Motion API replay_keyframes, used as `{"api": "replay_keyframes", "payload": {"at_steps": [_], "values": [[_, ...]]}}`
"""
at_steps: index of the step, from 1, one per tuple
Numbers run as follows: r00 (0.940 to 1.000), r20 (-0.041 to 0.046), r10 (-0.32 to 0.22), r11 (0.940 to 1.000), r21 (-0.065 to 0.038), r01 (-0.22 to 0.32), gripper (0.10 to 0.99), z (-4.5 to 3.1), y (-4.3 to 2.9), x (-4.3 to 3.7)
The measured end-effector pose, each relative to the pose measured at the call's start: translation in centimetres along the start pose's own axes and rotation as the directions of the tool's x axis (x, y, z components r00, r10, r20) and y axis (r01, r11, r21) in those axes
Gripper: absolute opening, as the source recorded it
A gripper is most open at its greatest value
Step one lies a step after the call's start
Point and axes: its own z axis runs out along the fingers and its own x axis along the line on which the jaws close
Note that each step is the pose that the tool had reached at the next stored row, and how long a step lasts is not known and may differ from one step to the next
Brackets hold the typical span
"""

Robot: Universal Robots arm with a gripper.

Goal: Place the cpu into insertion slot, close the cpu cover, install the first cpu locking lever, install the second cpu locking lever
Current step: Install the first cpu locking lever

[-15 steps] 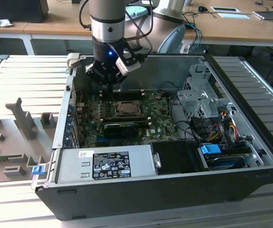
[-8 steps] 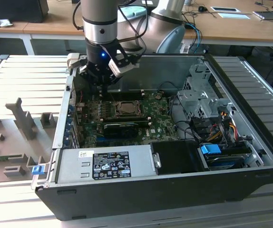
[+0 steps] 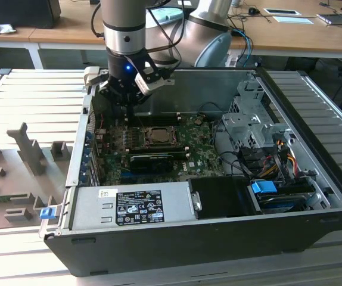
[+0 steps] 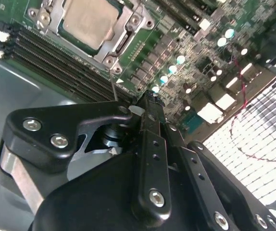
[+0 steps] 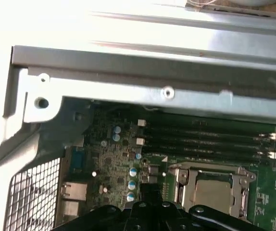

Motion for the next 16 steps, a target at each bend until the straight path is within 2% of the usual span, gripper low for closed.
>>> {"api": "replay_keyframes", "payload": {"at_steps": [7,8,10,16], "values": [[1.0,0.0,0.0,1.0,0.0,0.0,0.106,0.14,1.02,-0.12],[1.0,0.0,0.0,1.0,0.0,0.0,0.106,0.14,1.06,-0.26],[1.0,0.0001,0.0,1.0,0.0,0.0,0.106,0.16,0.98,-1.27],[1.0,0.0001,0.0,1.0,0.0,0.0,0.106,0.15,0.9,-2.03]]}}
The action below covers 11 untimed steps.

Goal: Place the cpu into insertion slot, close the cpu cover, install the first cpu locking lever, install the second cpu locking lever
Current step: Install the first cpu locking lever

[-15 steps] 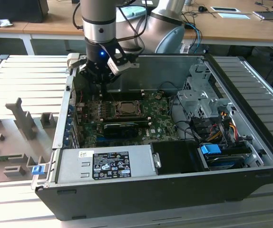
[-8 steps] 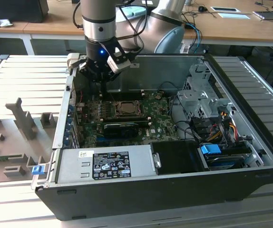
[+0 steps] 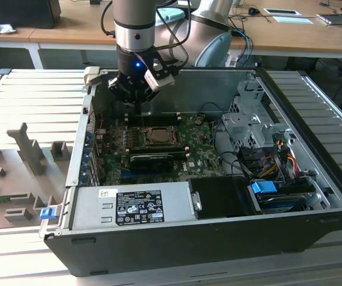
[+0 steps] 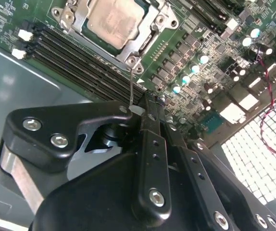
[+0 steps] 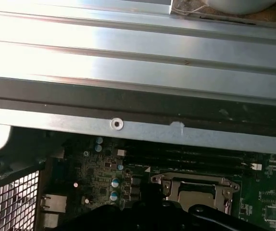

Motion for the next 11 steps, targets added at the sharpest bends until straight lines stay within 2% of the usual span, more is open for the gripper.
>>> {"api": "replay_keyframes", "payload": {"at_steps": [3,7,11], "values": [[1.0,0.0,0.0,1.0,0.0,0.0,0.106,0.0,-0.05,-0.48],[1.0,-0.0001,0.0,1.0,0.001,0.0,0.106,0.05,-0.2,-1.91],[1.0,-0.0002,0.0,1.0,0.001,0.0,0.106,0.04,-0.22,-2.09]]}}
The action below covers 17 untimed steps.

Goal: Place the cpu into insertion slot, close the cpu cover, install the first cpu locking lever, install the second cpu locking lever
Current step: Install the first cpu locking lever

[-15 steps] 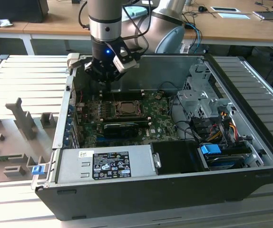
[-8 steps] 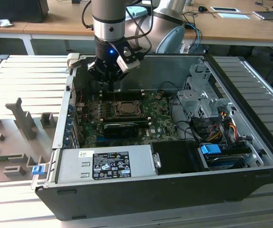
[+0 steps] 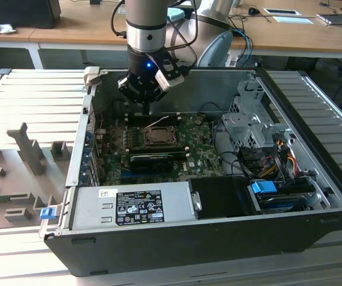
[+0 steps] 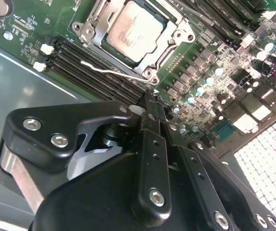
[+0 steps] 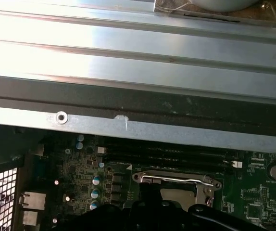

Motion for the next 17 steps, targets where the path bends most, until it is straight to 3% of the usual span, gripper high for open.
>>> {"api": "replay_keyframes", "payload": {"at_steps": [17], "values": [[1.0,0.0002,0.0,1.0,0.0,0.0,0.106,0.01,-0.05,-0.54]]}}
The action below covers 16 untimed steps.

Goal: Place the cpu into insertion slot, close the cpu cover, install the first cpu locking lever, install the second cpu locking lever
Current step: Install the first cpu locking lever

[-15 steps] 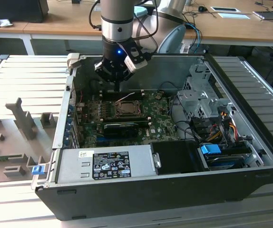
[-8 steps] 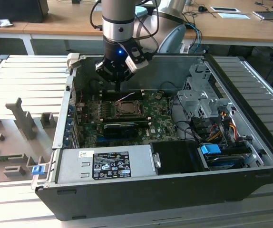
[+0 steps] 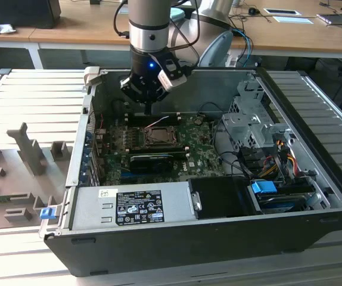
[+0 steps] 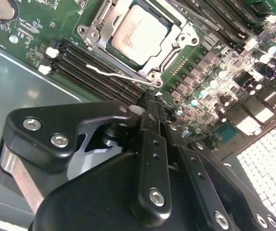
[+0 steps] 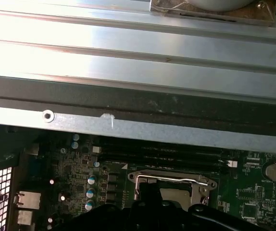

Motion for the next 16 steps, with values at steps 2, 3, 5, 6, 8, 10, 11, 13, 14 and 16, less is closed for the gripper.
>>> {"api": "replay_keyframes", "payload": {"at_steps": [2,3,5,6,8,10,11,13,14,16], "values": [[1.0,0.0,0.0,1.0,0.0,0.0,0.106,0.03,-0.01,-0.1],[1.0,0.0001,0.0,1.0,-0.001,0.0,0.106,0.07,-0.02,-0.19],[1.0,0.0004,0.0,1.0,-0.005,0.0,0.106,0.16,-0.08,-0.74],[1.0,0.0007,0.0,1.0,-0.008,0.0,0.106,0.22,-0.13,-1.14],[1.0,0.002,0.0,0.9997,-0.023,0.0,0.106,0.45,-0.25,-2.03],[1.0,0.0038,0.001,0.9994,-0.035,-0.001,0.106,0.7,-0.27,-2.25],[1.0,0.0037,0.002,0.9994,-0.035,-0.002,0.106,0.91,-0.29,-2.25],[1.0,0.0036,0.002,0.9994,-0.035,-0.002,0.106,1.38,-0.31,-2.26],[1.0,0.0035,0.002,0.9994,-0.035,-0.002,0.106,1.66,-0.33,-2.34],[0.9999,0.0041,0.012,0.9993,-0.037,-0.011,0.106,2.12,-0.4,-2.83]]}}
